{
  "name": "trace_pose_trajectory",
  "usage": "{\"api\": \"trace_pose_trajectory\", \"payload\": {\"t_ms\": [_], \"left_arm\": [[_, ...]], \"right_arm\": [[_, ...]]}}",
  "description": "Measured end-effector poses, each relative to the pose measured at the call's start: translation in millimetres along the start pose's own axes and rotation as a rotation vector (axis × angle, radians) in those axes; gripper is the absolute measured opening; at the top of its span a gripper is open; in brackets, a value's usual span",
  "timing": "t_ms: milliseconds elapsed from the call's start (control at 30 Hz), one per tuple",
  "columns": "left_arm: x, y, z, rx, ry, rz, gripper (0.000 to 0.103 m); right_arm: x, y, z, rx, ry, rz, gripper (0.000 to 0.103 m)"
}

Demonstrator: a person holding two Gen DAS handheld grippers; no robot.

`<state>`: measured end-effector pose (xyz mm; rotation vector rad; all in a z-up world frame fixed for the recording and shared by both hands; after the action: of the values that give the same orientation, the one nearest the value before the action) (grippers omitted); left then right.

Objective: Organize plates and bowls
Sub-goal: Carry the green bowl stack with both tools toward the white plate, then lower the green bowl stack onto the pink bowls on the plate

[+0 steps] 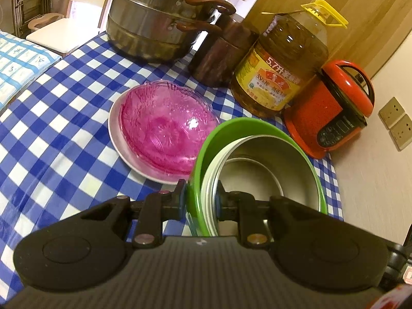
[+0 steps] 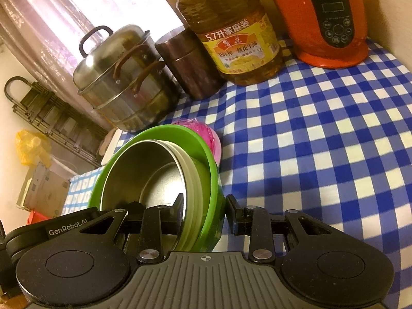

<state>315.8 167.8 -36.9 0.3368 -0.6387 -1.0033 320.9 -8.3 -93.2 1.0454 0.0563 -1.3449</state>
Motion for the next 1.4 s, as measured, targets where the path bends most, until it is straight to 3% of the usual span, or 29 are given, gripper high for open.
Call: {"api": "trace_pose_trajectory", "payload": {"t_ms": [733, 1133, 1400], "left_arm": [[-14.2, 75.9, -50.8, 0.012, 0.034, 0.013, 0.019], [-32.0, 99.5, -83.2, 0.006, 0.069, 0.005, 0.019], [-45.7, 98.7, -107.8, -0.015, 0.092, 0.0, 0.019]], "right_arm": [[-16.7, 64.0, -74.8, -0.031, 0.04, -0.013, 0.033], [-14.2, 76.1, -122.7, -0.079, 0.057, -0.054, 0.033], [-5.4, 71.2, -152.8, -0.106, 0.063, -0.064, 0.033]]}}
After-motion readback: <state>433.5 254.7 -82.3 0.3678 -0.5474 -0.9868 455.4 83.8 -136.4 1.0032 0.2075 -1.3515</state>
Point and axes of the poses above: each gripper's, at about its wrist camera, not at the fingertips, and z roughly against the way its jaws point, x to its right, y to its top, the point moved 6 cm from there along -z, roughly the way its jaws point, and after that the axes turned 5 degrees about y, right-handed, at the moved point
